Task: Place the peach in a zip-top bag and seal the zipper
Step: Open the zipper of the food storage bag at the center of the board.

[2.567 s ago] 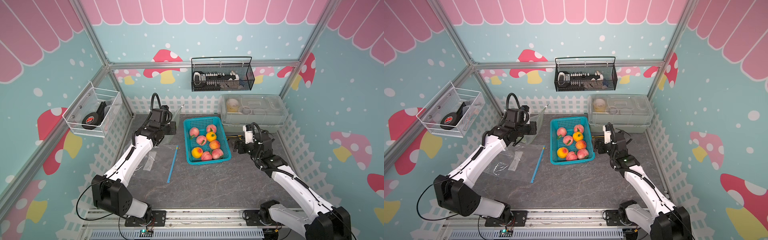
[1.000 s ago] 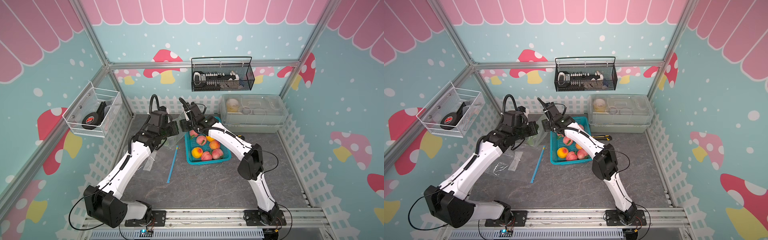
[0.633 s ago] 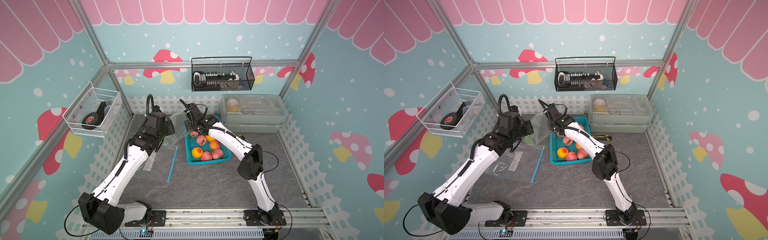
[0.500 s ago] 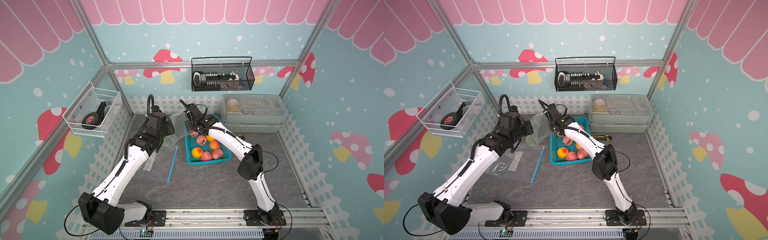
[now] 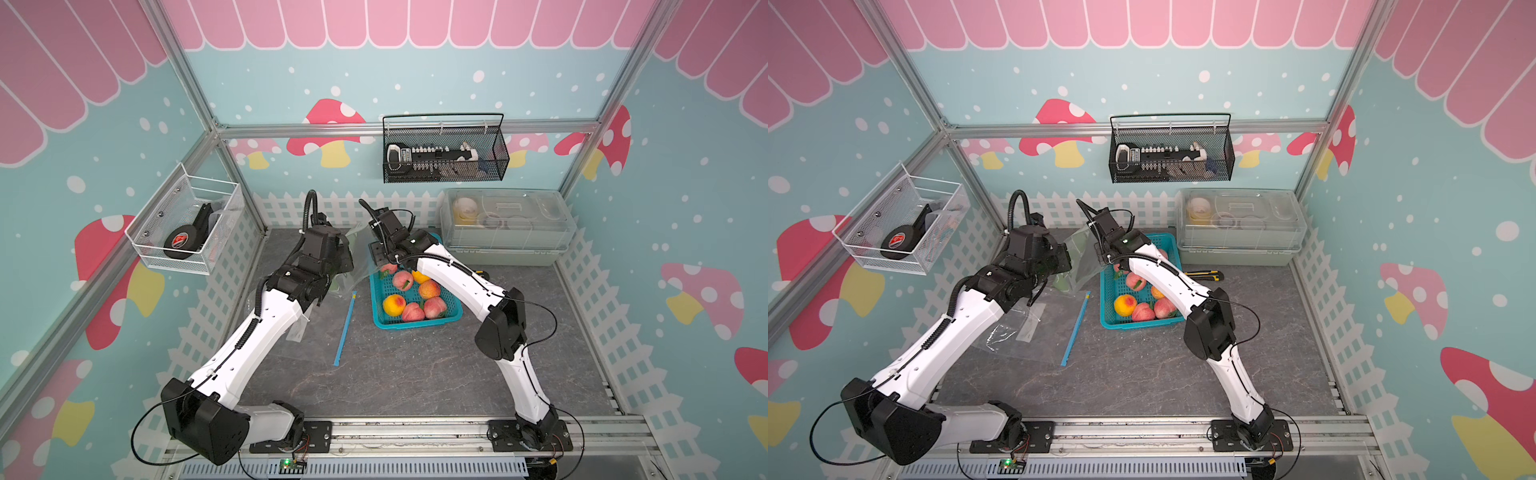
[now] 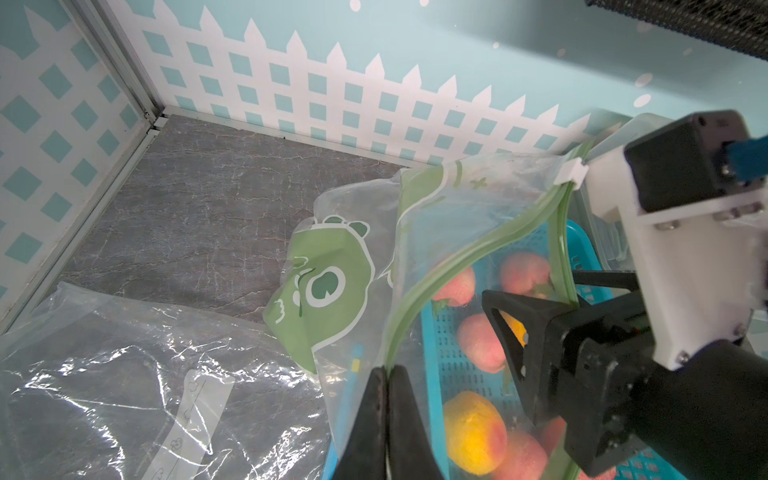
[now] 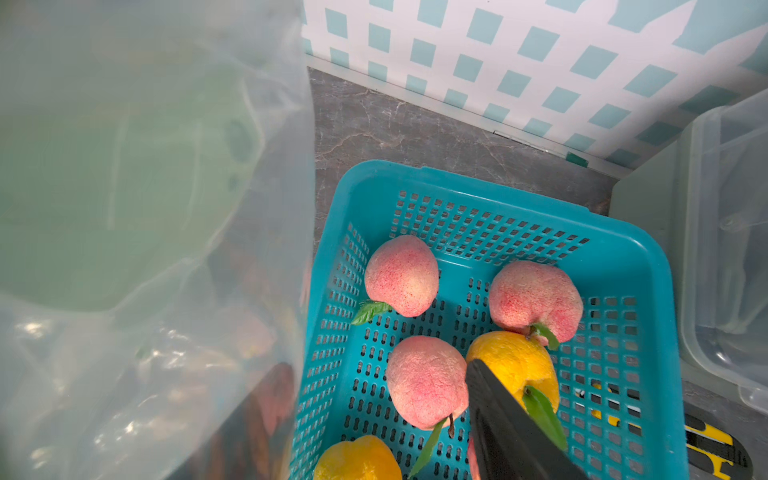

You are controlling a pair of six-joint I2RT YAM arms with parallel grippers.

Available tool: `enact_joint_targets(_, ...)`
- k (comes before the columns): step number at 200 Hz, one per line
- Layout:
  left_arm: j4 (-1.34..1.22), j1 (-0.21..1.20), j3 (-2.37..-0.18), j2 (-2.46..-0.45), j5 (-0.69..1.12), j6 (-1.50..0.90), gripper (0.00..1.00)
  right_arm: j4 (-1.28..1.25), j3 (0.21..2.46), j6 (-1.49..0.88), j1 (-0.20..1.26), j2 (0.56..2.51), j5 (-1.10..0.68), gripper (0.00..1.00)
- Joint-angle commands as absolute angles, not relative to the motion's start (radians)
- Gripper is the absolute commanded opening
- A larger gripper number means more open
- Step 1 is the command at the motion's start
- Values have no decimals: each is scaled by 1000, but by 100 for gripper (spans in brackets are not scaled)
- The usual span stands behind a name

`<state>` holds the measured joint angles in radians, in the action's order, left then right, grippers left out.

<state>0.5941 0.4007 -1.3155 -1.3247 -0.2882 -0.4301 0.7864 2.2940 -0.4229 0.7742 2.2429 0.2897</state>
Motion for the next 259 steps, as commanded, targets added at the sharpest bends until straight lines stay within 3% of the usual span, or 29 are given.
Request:
enact_joint_targets(1, 602, 405, -1322, -1338, -283, -418, 0, 789, 2307, -422, 780, 2228, 198, 70)
enact_joint_targets(61, 603, 405, -1319, -1354, -249, -416, 0, 579, 2081, -425, 778, 2048, 58, 73)
enact_joint_targets(112, 603, 405, -1319, -1359, -228, -408, 0, 343, 1789, -418, 770, 1833, 55, 77)
enact_joint_targets(146, 603, 405, -1319, -1355, -218, -408, 0, 319, 1629, -388, 757, 1726, 122, 79)
enact_joint_targets(174, 603, 405, -1321, -1353, -207, -404, 0, 353, 1536, -347, 750, 1686, 132, 79)
enact_joint_targets(259, 606, 405, -1315, -1341, -201, -403, 0, 312, 1319, -367, 712, 1720, -107, 78)
